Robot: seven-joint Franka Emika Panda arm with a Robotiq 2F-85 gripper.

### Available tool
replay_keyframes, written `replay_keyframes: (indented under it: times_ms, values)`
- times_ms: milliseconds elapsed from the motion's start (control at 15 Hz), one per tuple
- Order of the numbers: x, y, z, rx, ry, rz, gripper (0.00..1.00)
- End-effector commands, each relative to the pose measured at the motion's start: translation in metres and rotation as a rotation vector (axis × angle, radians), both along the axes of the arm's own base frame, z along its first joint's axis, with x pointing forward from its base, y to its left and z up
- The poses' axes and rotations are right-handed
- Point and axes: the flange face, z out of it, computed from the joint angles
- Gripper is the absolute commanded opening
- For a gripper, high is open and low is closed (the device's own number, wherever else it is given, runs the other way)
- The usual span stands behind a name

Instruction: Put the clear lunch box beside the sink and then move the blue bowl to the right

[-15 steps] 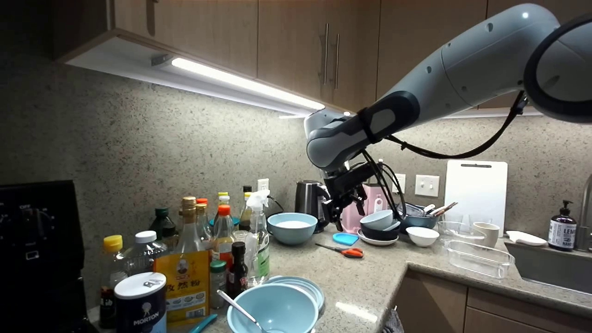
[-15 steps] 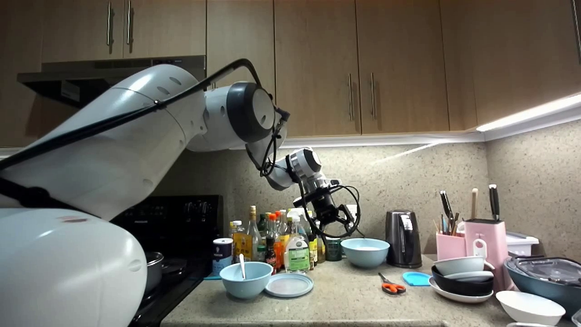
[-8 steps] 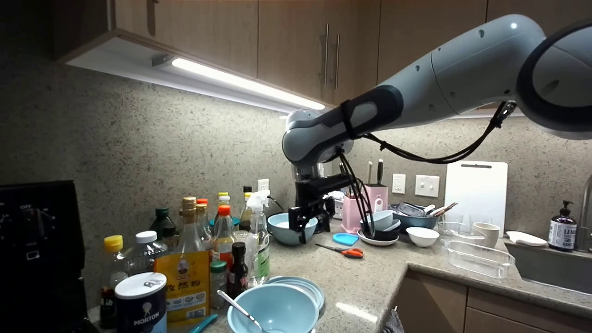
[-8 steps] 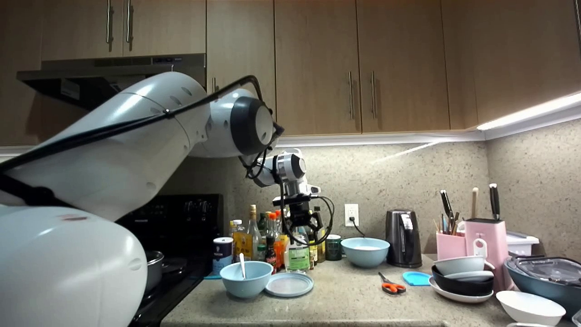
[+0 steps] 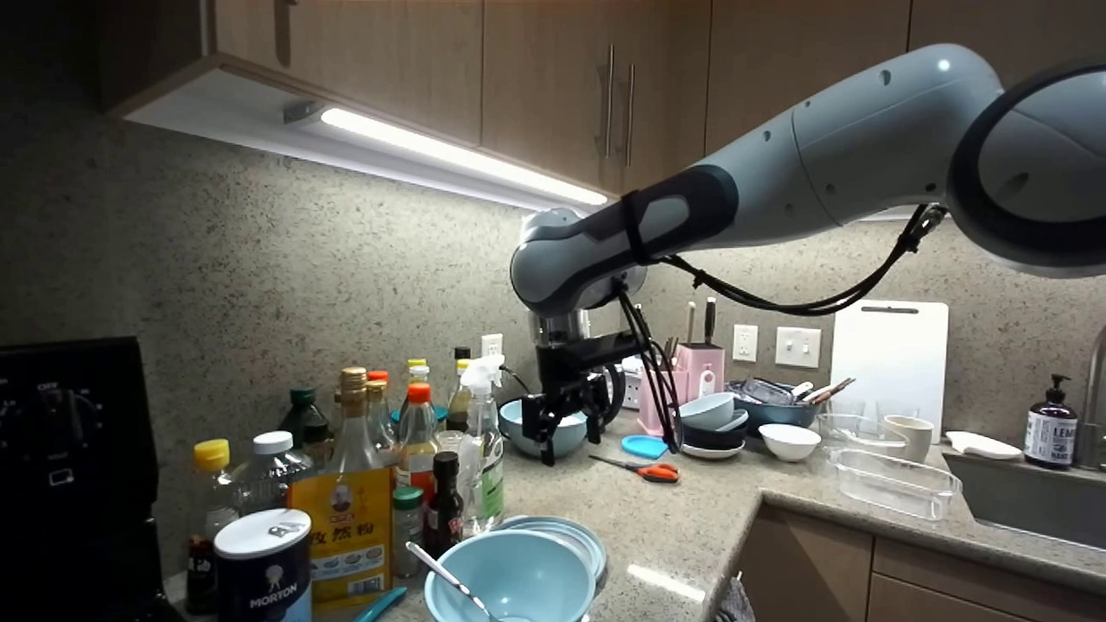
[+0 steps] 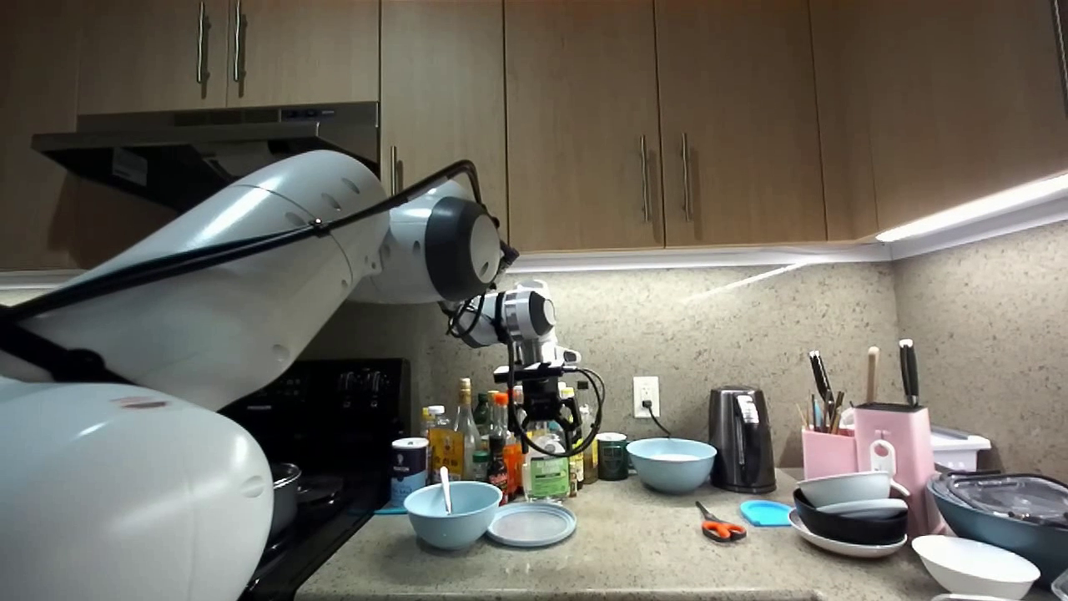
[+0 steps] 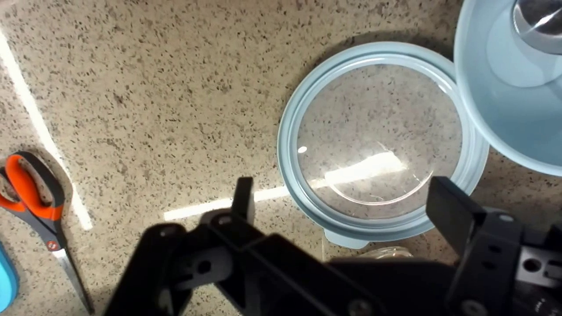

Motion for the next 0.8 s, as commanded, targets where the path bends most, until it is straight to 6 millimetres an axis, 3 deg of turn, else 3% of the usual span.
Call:
replay_keyframes:
  times_ms: [0, 333, 600, 667, 733]
  values:
    - [-0.003, 0.018, -0.018, 0.08, 0.054, 0.018, 1.0]
    - [-0.027, 0.055, -0.062, 0.156, 0.235, 0.014, 1.0]
    - [-0.034, 0.059, -0.083, 0.182, 0.327, 0.002, 1.0]
    - [-0.034, 0.058, -0.086, 0.189, 0.342, -0.003, 0.75]
    - [-0.033, 0.056, -0.087, 0.206, 0.353, 0.001, 0.74]
